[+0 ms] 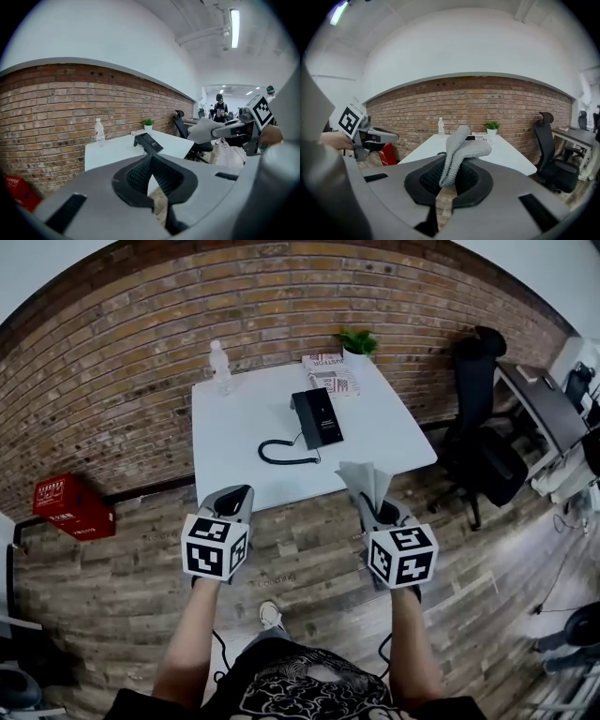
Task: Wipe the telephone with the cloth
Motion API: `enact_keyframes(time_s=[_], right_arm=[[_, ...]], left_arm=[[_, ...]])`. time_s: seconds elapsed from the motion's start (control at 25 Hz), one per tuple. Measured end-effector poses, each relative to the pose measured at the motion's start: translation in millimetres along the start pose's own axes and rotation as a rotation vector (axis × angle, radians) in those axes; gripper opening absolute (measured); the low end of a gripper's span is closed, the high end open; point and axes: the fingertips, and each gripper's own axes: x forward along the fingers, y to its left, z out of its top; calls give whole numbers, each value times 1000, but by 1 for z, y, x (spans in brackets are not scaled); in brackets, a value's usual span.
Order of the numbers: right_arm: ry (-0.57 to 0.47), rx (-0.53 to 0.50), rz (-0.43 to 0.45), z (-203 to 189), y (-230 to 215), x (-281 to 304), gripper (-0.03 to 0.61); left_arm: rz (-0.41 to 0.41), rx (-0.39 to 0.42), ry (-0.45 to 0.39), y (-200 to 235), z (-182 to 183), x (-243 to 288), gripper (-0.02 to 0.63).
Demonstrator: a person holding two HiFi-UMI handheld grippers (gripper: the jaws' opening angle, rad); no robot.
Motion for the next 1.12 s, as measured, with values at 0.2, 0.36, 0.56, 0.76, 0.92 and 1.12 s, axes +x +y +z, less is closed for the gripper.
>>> enact_keyframes(time_s=[0.2, 0.36, 0.56, 0.76, 0.92, 1.12], right_arm=[[31, -9, -27, 16, 15, 44, 11], [32, -16, -54, 30, 23, 70, 11], [42, -26, -75, 36, 28, 92, 11], [39, -45, -87, 46, 25, 109, 11], [34, -56, -78, 54, 20, 126, 11], [30, -73, -34, 59, 5, 158, 11]], left_arm=[[-48, -6, 4, 44, -1, 25, 5], [-71, -4, -6, 72, 3, 39, 5], [-101, -27, -34, 94, 10, 53, 5], [-124, -34, -43, 104, 17, 66, 5], [-124, -34, -44, 109, 23, 77, 5], [-92, -37, -50, 114, 29, 96, 5]])
